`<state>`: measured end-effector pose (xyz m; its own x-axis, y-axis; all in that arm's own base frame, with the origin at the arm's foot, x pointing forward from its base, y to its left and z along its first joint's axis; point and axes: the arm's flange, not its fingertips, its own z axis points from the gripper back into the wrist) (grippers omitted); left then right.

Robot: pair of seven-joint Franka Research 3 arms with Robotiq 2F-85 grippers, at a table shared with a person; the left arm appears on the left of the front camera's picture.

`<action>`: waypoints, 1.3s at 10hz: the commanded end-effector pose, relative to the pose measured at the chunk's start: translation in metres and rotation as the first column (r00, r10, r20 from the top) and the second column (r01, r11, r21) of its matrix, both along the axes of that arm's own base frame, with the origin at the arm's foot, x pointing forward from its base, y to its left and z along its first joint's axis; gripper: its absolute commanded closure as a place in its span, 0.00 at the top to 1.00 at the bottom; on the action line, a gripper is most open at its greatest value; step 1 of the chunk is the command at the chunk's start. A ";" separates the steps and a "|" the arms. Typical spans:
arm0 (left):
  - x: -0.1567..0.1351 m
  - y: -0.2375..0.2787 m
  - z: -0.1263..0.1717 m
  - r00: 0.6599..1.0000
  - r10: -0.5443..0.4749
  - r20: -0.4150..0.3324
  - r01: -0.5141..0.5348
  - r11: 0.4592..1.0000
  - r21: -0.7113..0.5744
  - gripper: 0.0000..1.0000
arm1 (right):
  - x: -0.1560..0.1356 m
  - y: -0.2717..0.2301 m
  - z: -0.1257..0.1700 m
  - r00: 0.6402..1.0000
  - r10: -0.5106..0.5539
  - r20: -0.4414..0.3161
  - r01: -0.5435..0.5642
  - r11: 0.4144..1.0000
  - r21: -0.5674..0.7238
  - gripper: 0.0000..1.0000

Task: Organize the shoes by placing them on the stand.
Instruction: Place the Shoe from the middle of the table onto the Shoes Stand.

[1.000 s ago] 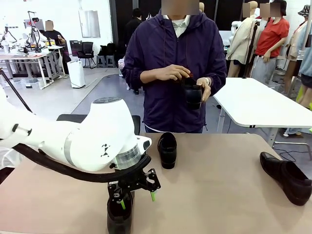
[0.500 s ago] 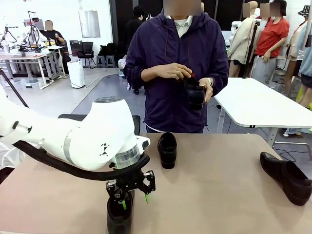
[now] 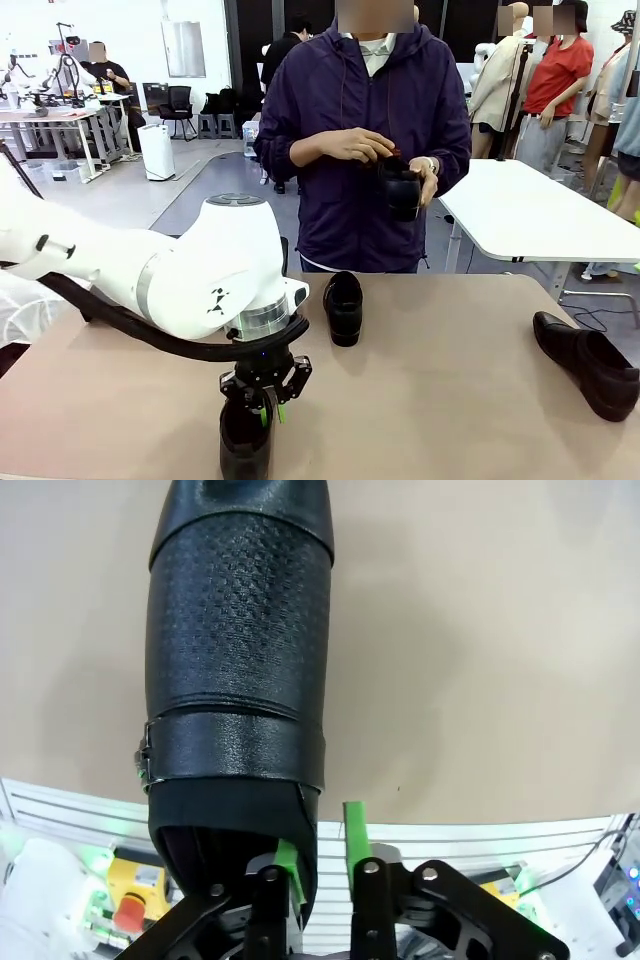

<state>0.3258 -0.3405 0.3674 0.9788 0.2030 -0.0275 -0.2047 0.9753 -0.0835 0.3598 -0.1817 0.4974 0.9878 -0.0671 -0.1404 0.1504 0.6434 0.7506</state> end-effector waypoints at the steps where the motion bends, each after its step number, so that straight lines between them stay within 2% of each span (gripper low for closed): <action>1: 0.006 -0.004 0.001 1.000 0.029 -0.011 -0.028 0.999 0.031 0.00 | 0.000 -0.002 0.005 1.000 0.003 -0.013 -0.003 1.000 -0.008 1.00; 5: 0.004 0.002 0.000 0.996 0.077 -0.040 -0.074 0.995 0.066 0.00 | 0.000 -0.002 0.005 1.000 0.003 -0.013 -0.003 1.000 -0.008 1.00; 7: 0.001 0.010 0.012 0.997 0.063 -0.034 -0.061 0.997 0.041 0.00 | 0.000 -0.002 0.005 1.000 0.003 -0.013 -0.003 1.000 -0.008 1.00; 8: -0.001 0.019 0.026 1.000 0.020 -0.008 -0.020 0.999 0.033 0.00 | 0.000 -0.002 0.005 1.000 0.003 -0.013 -0.003 1.000 -0.008 1.00; 10: -0.005 0.035 0.059 0.997 0.013 0.080 -0.019 0.997 0.076 0.00 | 0.000 -0.002 0.005 1.000 0.003 -0.013 -0.003 1.000 -0.008 1.00; 13: -0.007 0.047 0.087 0.989 -0.004 0.148 -0.023 0.984 0.177 0.00 | 0.000 -0.002 0.005 1.000 0.003 -0.013 -0.003 1.000 -0.008 1.00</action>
<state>0.3188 -0.2985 0.4478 0.9708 0.2146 0.1069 -0.2175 0.9759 0.0168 0.3599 -0.1817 0.4973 0.9878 -0.0671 -0.1406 0.1506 0.6433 0.7507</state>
